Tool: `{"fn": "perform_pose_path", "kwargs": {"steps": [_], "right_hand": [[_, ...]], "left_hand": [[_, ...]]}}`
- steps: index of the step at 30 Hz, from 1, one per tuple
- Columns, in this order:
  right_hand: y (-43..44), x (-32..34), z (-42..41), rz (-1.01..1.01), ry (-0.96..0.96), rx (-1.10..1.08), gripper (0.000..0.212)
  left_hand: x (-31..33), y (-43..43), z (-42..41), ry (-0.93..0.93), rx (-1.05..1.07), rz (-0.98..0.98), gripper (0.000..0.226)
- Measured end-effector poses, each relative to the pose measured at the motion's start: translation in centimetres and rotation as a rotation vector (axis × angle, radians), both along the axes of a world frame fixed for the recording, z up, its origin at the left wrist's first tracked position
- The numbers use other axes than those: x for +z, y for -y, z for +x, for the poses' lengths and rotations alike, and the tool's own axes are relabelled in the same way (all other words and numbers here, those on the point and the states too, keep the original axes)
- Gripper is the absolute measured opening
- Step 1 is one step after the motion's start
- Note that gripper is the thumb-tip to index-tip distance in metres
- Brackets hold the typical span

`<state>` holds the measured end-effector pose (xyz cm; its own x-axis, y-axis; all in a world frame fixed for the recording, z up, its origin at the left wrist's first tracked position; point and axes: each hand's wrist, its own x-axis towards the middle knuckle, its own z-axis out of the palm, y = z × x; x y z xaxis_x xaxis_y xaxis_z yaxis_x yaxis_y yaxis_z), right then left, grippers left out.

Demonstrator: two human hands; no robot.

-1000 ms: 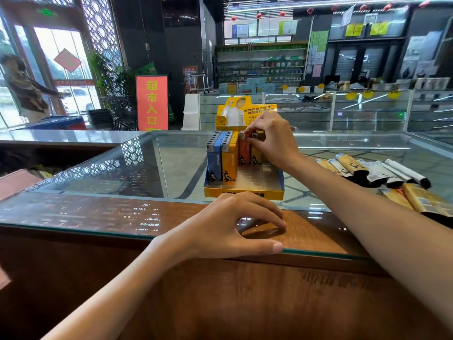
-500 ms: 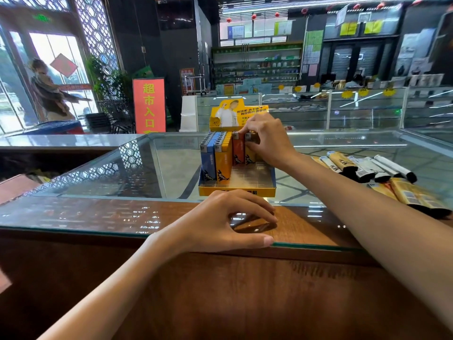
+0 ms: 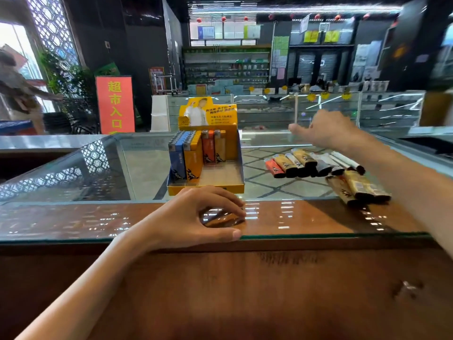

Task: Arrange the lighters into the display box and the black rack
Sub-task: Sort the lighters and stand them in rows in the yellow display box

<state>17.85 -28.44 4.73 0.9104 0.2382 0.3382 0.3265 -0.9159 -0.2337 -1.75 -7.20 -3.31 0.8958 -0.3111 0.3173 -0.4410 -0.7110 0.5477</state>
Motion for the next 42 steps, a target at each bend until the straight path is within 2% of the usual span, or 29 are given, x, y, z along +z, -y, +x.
{"fn": "perform_pose_path", "kwargs": {"steps": [3,8,12,16,24,28,30,34,38,42], "right_hand": [[-1.5,-2.0,-0.6,-0.162,-0.079,0.003,0.076],[-4.8,-3.8,-0.2,-0.360,-0.054,-0.089,0.086],[-6.6,-3.7,-0.5,-0.494,-0.125,-0.126,0.064],[-6.3,-2.2,-0.4,-0.440,-0.375,-0.057,0.036],[-8.1,-0.7,-1.5,-0.630,-0.483,-0.039,0.026],[-7.9,-0.7,-1.8,-0.643,-0.521,0.000,0.021],[-7.5,-1.0,-1.5,-0.636,-0.449,0.044,0.018],[-6.7,-1.9,-0.9,-0.481,-0.357,0.054,0.026],[-6.1,-2.8,-0.6,-0.253,-0.303,-0.008,0.023],[-5.8,-3.9,0.0,-0.241,-0.152,-0.025,0.035]], "left_hand": [[0.1,0.1,0.0,0.018,0.005,0.016,0.037],[-0.1,0.3,-0.3,0.065,0.015,0.065,0.036],[-0.1,0.2,-0.4,0.091,0.019,0.091,0.035],[-0.3,0.1,-0.4,0.088,0.019,0.087,0.036],[-0.2,0.2,-0.4,0.087,0.025,0.086,0.035],[-0.1,0.2,-0.4,0.071,0.021,0.077,0.036],[-0.1,0.3,-0.4,0.063,0.018,0.070,0.039],[0.1,0.3,-0.3,0.052,0.023,0.065,0.037],[0.5,0.4,-0.2,0.022,0.033,0.049,0.034],[1.1,0.2,0.3,0.021,0.046,0.005,0.036]]}}
